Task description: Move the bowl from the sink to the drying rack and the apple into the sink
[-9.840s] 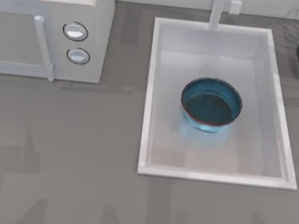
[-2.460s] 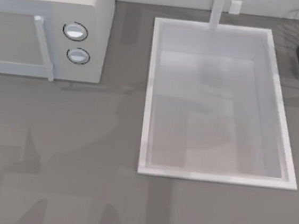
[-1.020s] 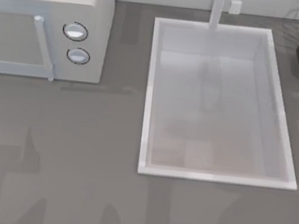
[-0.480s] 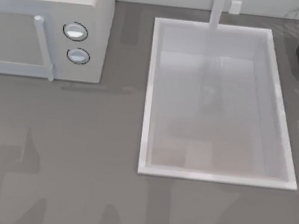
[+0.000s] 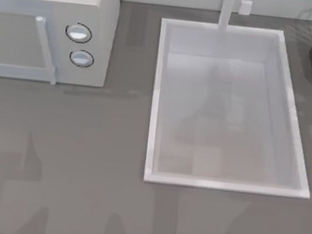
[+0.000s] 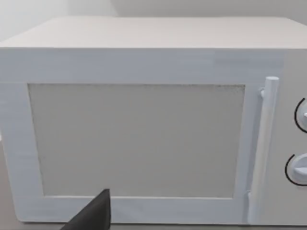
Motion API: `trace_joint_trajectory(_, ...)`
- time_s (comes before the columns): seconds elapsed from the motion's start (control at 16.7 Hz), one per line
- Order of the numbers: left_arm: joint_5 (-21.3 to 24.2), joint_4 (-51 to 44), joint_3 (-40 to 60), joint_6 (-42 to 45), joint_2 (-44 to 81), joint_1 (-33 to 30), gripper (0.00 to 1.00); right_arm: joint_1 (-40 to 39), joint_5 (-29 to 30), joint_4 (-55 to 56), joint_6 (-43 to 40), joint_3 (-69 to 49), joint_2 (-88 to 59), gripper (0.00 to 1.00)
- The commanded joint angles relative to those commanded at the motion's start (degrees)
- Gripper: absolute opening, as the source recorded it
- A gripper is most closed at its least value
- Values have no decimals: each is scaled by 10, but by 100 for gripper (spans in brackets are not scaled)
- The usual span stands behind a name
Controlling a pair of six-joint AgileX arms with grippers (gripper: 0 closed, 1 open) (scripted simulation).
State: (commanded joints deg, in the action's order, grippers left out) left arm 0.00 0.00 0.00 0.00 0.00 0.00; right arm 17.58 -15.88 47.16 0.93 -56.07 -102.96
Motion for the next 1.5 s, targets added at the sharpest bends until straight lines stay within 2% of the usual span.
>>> trace_joint_trajectory(0.42, 0, 0, 0, 0, 0, 0, 100, 0, 0, -2, 0, 2, 6, 100)
trace_joint_trajectory(0.66, 0, 0, 0, 0, 0, 0, 100, -17, 9, -36, 0, 43, 89, 100)
trace_joint_trajectory(0.96, 0, 0, 0, 0, 0, 0, 100, -51, 41, -129, -2, 154, 301, 100)
trace_joint_trajectory(1.5, 0, 0, 0, 0, 0, 0, 100, -128, 118, -353, -10, 419, 777, 100)
